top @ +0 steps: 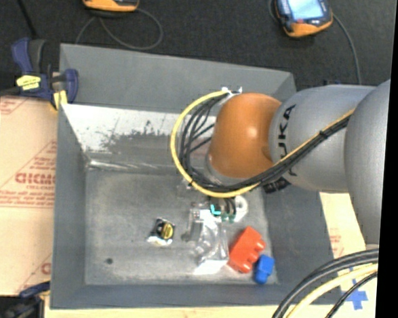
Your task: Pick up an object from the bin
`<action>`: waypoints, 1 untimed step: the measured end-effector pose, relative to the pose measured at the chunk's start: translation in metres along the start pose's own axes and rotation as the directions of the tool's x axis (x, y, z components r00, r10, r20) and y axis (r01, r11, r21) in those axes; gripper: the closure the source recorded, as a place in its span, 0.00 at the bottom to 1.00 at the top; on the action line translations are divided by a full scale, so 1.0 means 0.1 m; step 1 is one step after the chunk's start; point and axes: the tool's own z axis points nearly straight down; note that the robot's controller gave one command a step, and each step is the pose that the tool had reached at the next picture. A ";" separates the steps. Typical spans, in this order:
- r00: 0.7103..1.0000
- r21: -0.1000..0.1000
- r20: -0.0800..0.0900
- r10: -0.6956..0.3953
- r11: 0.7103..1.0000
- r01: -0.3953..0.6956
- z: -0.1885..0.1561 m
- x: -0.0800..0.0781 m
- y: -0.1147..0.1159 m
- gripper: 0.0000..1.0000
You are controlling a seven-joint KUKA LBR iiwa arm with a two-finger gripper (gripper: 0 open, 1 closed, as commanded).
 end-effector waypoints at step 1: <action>0.999 0.000 0.000 -0.048 0.999 0.048 0.70 0.21 0.30 0.00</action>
Offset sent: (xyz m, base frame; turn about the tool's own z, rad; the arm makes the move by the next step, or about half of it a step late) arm -0.0198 0.0288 -0.0661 -0.0414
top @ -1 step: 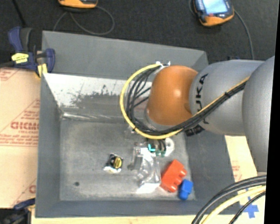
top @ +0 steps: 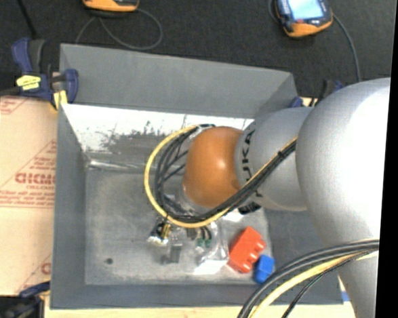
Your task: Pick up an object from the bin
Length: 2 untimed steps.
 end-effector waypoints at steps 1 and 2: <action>0.997 -0.001 0.010 0.071 0.997 -0.071 -0.35 -0.02 -0.01 0.00; 0.992 -0.001 0.010 0.126 0.992 -0.126 -0.48 0.04 0.01 0.00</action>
Offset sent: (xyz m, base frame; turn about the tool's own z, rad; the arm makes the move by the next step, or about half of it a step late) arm 0.0008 0.0002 0.0336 0.0723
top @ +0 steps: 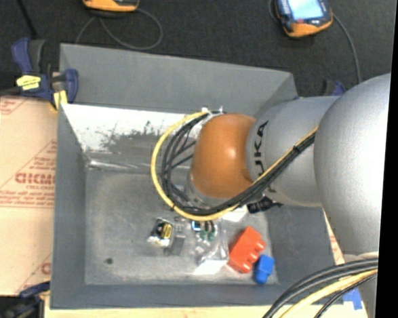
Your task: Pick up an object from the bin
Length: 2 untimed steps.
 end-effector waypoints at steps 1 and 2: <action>1.000 0.001 -0.005 0.027 1.000 -0.027 0.46 0.07 0.09 0.00; 1.000 0.002 0.000 -0.001 1.000 0.001 0.43 -0.14 -0.07 0.00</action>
Offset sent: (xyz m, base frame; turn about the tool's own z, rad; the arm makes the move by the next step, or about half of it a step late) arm -0.0067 0.0097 -0.0441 0.0296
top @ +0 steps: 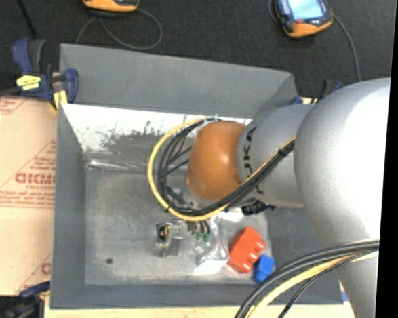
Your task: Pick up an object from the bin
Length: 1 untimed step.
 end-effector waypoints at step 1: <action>1.000 -0.001 -0.001 0.001 1.000 -0.001 0.00 0.01 0.01 1.00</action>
Offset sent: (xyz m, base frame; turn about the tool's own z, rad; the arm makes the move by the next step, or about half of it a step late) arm 0.0000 0.0000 0.0000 0.0000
